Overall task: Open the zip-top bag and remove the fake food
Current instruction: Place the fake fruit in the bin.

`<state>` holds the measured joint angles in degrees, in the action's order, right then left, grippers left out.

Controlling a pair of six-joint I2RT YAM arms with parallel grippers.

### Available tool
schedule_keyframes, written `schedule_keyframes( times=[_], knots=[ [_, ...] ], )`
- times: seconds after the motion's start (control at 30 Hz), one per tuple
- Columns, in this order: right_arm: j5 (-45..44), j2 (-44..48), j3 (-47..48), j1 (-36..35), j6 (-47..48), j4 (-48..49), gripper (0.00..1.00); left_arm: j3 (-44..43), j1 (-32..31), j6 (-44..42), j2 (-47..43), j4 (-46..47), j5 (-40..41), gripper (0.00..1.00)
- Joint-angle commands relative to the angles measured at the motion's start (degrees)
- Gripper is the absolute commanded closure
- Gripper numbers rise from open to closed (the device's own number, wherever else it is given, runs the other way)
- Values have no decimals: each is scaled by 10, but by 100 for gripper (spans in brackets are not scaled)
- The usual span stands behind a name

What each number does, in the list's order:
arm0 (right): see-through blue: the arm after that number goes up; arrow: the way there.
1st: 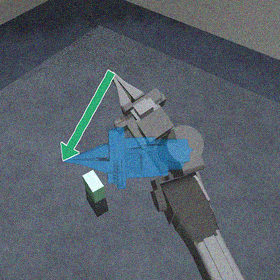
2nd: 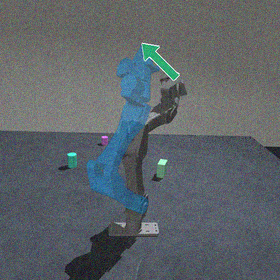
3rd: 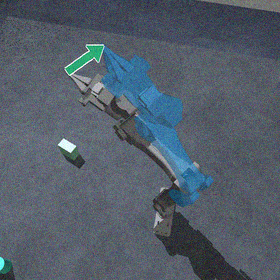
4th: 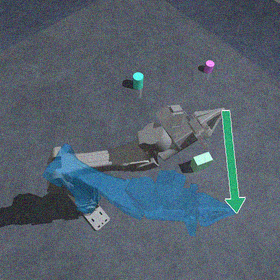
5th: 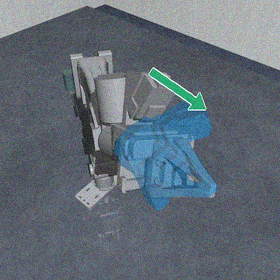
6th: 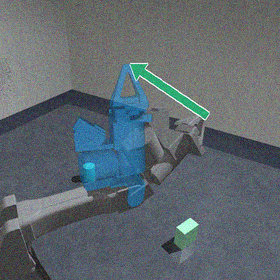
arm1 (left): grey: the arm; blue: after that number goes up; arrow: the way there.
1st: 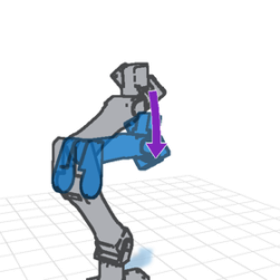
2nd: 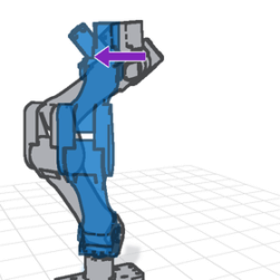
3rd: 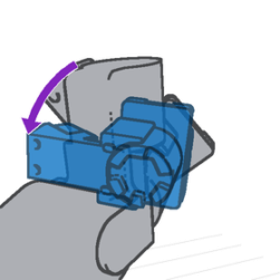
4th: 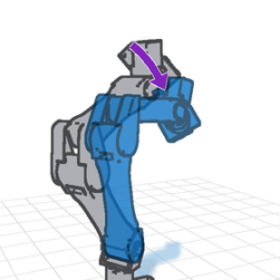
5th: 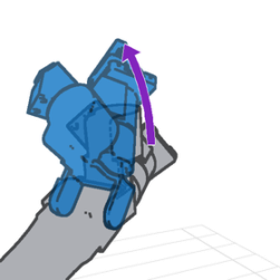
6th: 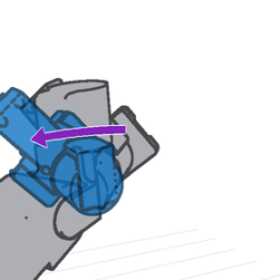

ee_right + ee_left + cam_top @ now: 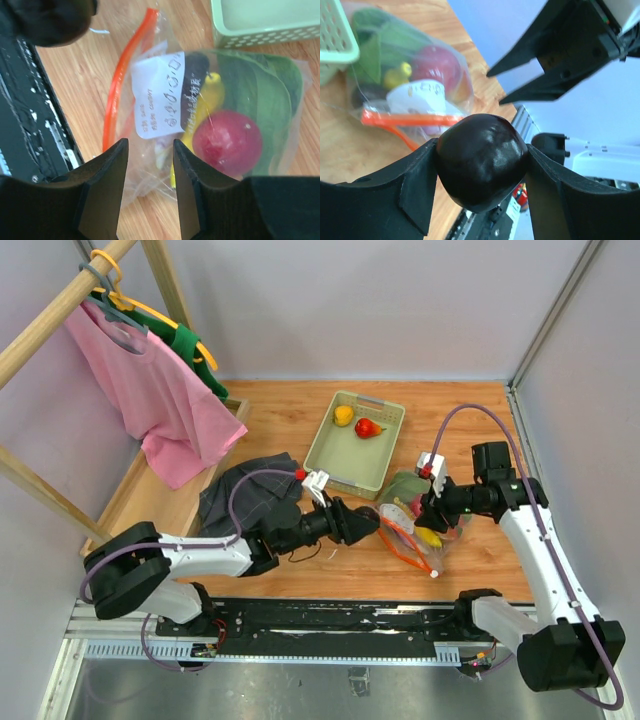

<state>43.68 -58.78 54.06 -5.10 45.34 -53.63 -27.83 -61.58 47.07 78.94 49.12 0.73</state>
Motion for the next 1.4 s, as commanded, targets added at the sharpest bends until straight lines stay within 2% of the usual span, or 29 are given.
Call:
schedule_keyframes(
  times=[0.0,0.17,0.3,0.7,0.93,1.23,1.37],
  knots=[
    [91,3,11,9,-67,30,57,-54,45,-57,-22,-80,-43,71],
    [86,4,24,9,-89,42,51,-123,106,-92,-7,-143,-86,71],
    [62,24,-2,9,-93,66,47,-193,152,-113,38,-185,-123,71],
    [-109,76,-44,21,-160,142,41,-462,217,-164,242,-328,-164,71],
    [-196,85,-57,22,-185,178,38,-625,233,-187,366,-424,-149,71],
    [-207,93,-60,22,-190,185,37,-857,245,-216,520,-561,-103,71],
    [-208,96,-62,22,-191,186,37,-939,247,-227,575,-590,-76,71]
  ],
)
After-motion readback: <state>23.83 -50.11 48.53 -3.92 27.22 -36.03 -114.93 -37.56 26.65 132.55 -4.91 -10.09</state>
